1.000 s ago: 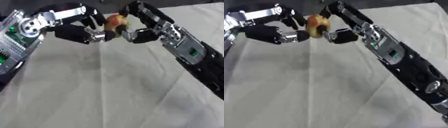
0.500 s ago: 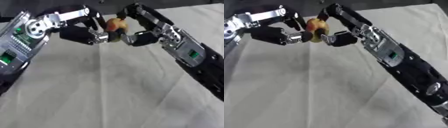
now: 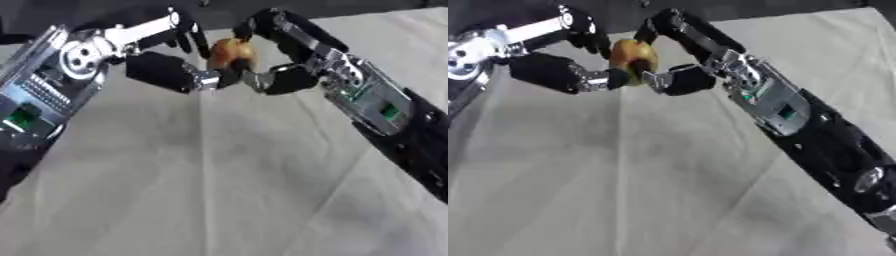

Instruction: Pick up the objects with one hand, pass them to the other hand, and then place them into the box on the other side of the table.

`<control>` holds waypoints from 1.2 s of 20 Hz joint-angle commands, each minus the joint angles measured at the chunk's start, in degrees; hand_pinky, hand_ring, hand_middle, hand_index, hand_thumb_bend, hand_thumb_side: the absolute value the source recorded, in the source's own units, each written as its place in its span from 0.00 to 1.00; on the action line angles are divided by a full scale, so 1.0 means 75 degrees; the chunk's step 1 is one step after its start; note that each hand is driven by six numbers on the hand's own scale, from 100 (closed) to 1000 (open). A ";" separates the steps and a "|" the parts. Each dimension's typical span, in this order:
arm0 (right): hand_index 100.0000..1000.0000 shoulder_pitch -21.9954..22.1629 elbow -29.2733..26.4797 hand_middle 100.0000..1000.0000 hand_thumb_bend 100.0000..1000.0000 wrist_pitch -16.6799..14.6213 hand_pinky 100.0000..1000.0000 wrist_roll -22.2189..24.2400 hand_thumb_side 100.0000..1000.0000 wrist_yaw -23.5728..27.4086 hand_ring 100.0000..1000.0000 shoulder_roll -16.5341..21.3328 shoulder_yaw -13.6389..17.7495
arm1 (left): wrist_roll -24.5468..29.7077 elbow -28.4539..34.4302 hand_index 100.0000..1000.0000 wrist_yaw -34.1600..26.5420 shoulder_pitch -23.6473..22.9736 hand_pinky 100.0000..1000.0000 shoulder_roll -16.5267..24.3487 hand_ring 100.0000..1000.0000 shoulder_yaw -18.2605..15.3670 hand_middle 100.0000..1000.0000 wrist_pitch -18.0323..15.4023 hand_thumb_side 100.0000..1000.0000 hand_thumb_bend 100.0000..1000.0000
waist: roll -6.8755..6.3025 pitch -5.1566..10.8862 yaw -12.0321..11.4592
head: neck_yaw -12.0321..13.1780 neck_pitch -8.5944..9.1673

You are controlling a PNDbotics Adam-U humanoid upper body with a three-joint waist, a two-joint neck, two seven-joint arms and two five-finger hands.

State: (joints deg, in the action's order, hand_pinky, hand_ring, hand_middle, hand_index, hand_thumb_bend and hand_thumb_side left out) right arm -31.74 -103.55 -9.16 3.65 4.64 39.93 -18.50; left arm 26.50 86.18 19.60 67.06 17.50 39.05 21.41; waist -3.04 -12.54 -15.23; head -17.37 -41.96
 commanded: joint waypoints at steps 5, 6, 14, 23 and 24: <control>0.49 -0.0098 -0.0157 0.33 0.00 0.0120 0.89 -0.0066 0.00 0.0014 0.53 0.0054 0.0051 | 0.0077 0.0286 0.90 0.0374 0.0139 0.82 0.0074 0.73 -0.0070 0.72 0.0166 0.60 0.50 | -0.0064 -0.0003 -0.0004 | 0.0010 0.0093; 0.49 -0.0096 -0.0152 0.33 0.00 0.0151 0.89 -0.0080 0.00 0.0004 0.53 0.0050 0.0048 | 0.0137 0.0346 0.90 0.0416 0.0136 0.82 0.0087 0.73 -0.0068 0.72 0.0204 0.60 0.49 | -0.0061 -0.0004 -0.0007 | 0.0014 0.0095; 0.49 -0.0067 -0.0158 0.33 0.00 0.0151 0.89 -0.0099 0.00 -0.0083 0.53 0.0019 0.0029 | 0.0320 0.0530 0.90 0.0483 0.0116 0.82 0.0093 0.73 -0.0086 0.72 0.0411 0.61 0.49 | -0.0038 -0.0019 0.0023 | 0.0032 0.0113; 0.49 -0.0032 -0.0044 0.33 0.00 0.0361 0.89 -0.0286 0.00 -0.0206 0.53 0.0008 0.0062 | 0.0460 0.0696 0.91 0.0736 0.0120 0.81 0.0163 0.73 -0.0099 0.73 0.0567 0.59 0.51 | -0.0039 -0.0029 0.0059 | 0.0040 0.0120; 0.49 -0.0021 -0.0024 0.33 0.00 0.0425 0.88 -0.0336 0.00 -0.0230 0.52 0.0000 0.0065 | 0.0475 0.0733 0.91 0.0777 0.0119 0.81 0.0175 0.73 -0.0102 0.73 0.0595 0.59 0.51 | -0.0033 -0.0027 0.0063 | 0.0044 0.0126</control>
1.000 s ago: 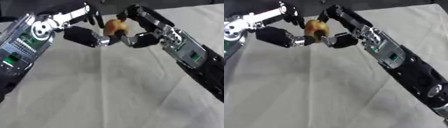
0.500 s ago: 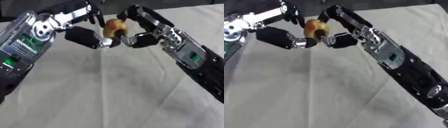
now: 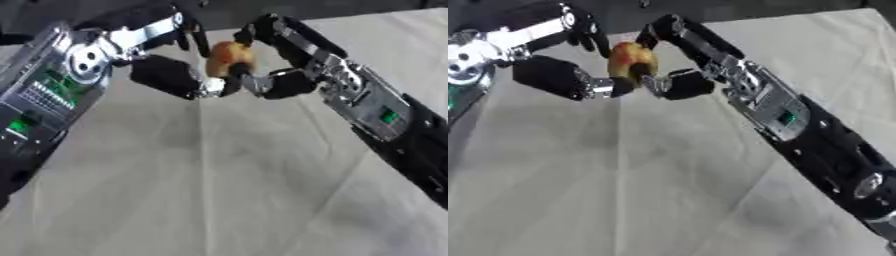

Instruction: Pick up the objects with one hand, pass them to the other hand, and then place them into the box on the other side of the table.

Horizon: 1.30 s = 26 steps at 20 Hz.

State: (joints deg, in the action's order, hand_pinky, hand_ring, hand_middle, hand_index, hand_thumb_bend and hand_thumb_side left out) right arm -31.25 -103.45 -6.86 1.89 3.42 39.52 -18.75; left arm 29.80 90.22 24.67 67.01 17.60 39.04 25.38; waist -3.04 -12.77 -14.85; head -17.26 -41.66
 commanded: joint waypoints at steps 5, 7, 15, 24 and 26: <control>0.48 -0.0058 -0.0033 0.33 0.00 0.0356 0.88 -0.0363 0.00 -0.0173 0.52 0.0036 0.0087 | 0.0133 0.0395 0.91 0.0321 0.0129 0.82 0.0207 0.74 -0.0112 0.74 0.0148 0.58 0.52 | -0.0015 0.0009 0.0023 | 0.0059 0.0099; 0.48 -0.0048 -0.0061 0.33 0.00 0.0392 0.88 -0.0393 0.00 -0.0166 0.52 0.0034 0.0067 | 0.0161 0.0438 0.91 0.0372 0.0121 0.82 0.0207 0.74 -0.0122 0.74 0.0172 0.58 0.52 | -0.0011 0.0009 0.0028 | 0.0063 0.0106; 0.48 -0.0029 -0.0113 0.33 0.00 0.0365 0.88 -0.0373 0.00 -0.0150 0.52 0.0026 0.0041 | 0.0139 0.0469 0.91 0.0451 0.0083 0.82 0.0186 0.74 -0.0154 0.74 0.0234 0.56 0.52 | -0.0013 0.0004 0.0050 | 0.0066 0.0115; 0.48 0.0022 -0.0278 0.33 0.00 -0.0054 0.89 -0.0179 0.00 0.0074 0.52 0.0027 -0.0013 | -0.0055 0.0170 0.91 0.0342 0.0030 0.83 0.0115 0.75 -0.0173 0.75 0.0352 0.56 0.42 | 0.0006 0.0000 0.0085 | 0.0089 0.0149; 0.48 0.0022 -0.0331 0.33 0.00 -0.0222 0.89 -0.0103 0.00 0.0169 0.52 0.0031 -0.0026 | -0.0099 0.0087 0.91 0.0313 0.0022 0.83 0.0100 0.76 -0.0166 0.75 0.0353 0.56 0.39 | 0.0002 -0.0008 0.0091 | 0.0094 0.0146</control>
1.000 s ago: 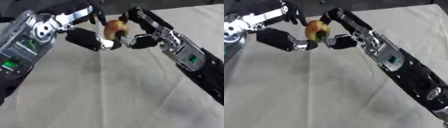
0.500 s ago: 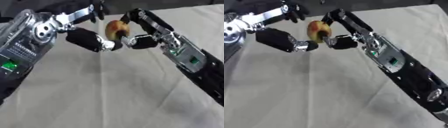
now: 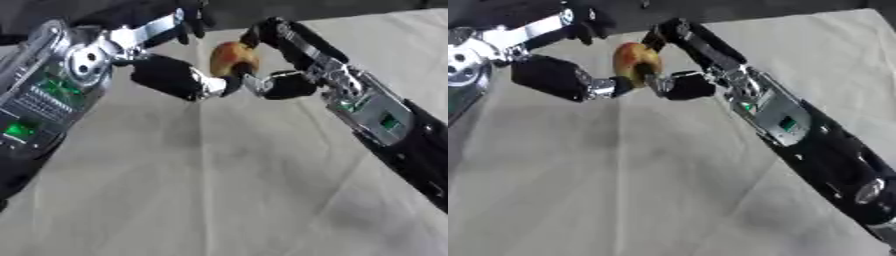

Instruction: Pick up the objects with one hand, pass them to the other hand, and then place them into the box on the other side of the table.

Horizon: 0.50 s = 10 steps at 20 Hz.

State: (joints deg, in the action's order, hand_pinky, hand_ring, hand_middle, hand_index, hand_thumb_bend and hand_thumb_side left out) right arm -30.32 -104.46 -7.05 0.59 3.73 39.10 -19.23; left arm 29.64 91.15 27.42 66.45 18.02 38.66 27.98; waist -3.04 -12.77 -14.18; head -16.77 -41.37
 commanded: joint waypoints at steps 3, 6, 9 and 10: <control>0.48 -0.0101 -0.0232 0.33 0.00 -0.0358 0.88 0.0183 0.00 0.0253 0.52 0.0094 0.0030 | -0.0157 -0.0173 0.91 -0.0101 0.0083 0.84 0.0014 0.76 -0.0116 0.75 0.0012 0.55 0.37 | -0.0005 -0.0017 0.0009 | 0.0037 0.0103; 0.48 -0.0101 -0.0262 0.33 0.00 -0.0552 0.88 0.0322 0.00 0.0405 0.52 0.0094 0.0022 | -0.0247 -0.0331 0.90 -0.0190 0.0064 0.84 -0.0027 0.75 -0.0113 0.75 -0.0015 0.56 0.35 | -0.0008 -0.0021 0.0017 | 0.0043 0.0115; 0.48 -0.0106 -0.0246 0.33 0.00 -0.0664 0.88 0.0398 0.00 0.0519 0.52 0.0095 0.0036 | -0.0221 -0.0447 0.89 -0.0390 0.0051 0.85 -0.0060 0.76 -0.0076 0.75 -0.0105 0.58 0.36 | -0.0014 -0.0026 0.0022 | 0.0047 0.0102; 0.48 -0.0107 -0.0237 0.33 0.00 -0.0677 0.88 0.0408 0.00 0.0533 0.52 0.0094 0.0040 | -0.0198 -0.0471 0.89 -0.0441 0.0051 0.85 -0.0064 0.76 -0.0069 0.75 -0.0130 0.58 0.36 | -0.0015 -0.0026 0.0022 | 0.0047 0.0097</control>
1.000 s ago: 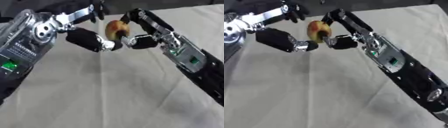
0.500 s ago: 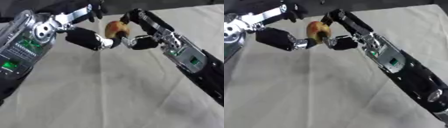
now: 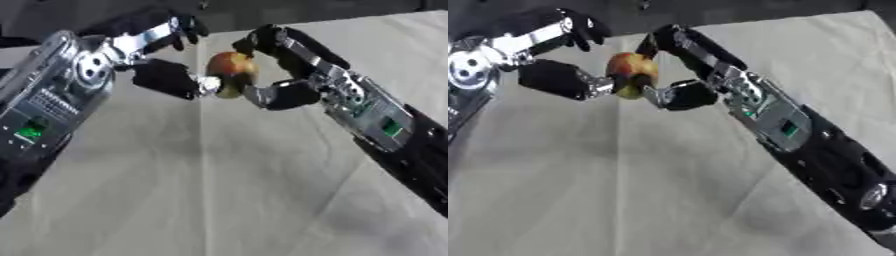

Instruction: Pick up the objects with one hand, pass them to the other hand, and then place them into the box on the other side of the table.

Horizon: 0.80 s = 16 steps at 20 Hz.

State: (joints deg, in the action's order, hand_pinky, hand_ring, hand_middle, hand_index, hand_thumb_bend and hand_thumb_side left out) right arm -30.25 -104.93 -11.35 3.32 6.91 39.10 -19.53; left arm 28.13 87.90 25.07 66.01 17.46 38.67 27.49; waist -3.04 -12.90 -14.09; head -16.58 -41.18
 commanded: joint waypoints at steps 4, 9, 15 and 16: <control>0.48 -0.0127 -0.0156 0.33 0.00 -0.0118 0.88 0.0046 0.00 0.0117 0.52 0.0082 0.0081 | 0.0209 -0.0091 0.84 -0.0453 0.0081 0.87 -0.0031 0.75 -0.0031 0.74 -0.0199 0.60 0.30 | -0.0025 -0.0019 0.0016 | 0.0019 0.0058; 0.48 -0.0135 -0.0145 0.33 0.00 -0.0120 0.88 0.0048 0.00 0.0082 0.52 0.0070 0.0075 | 0.0363 -0.0222 0.74 -0.1557 0.0042 0.85 -0.0091 0.71 -0.0025 0.66 -0.0407 0.50 0.00 | -0.0033 -0.0032 0.0017 | 0.0008 0.0045; 0.48 -0.0141 -0.0120 0.33 0.00 -0.0102 0.88 0.0082 0.00 0.0008 0.52 0.0055 0.0070 | 0.0132 -0.0364 0.57 -0.2762 0.0033 0.77 -0.0140 0.57 -0.0005 0.49 -0.0703 0.36 0.00 | -0.0037 -0.0052 0.0020 | 0.0004 0.0029; 0.48 -0.0140 -0.0116 0.33 0.00 -0.0098 0.88 0.0091 0.00 -0.0010 0.52 0.0053 0.0067 | 0.0073 -0.0362 0.55 -0.2843 0.0037 0.76 -0.0141 0.55 -0.0001 0.47 -0.0740 0.33 0.00 | -0.0038 -0.0054 0.0018 | 0.0001 0.0026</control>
State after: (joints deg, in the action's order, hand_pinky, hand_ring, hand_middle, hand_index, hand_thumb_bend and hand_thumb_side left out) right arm -30.25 -104.90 -11.92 3.88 7.11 39.09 -19.54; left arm 29.07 84.71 5.32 65.44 16.23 39.02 22.54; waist -3.04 -13.23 -13.97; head -16.57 -41.19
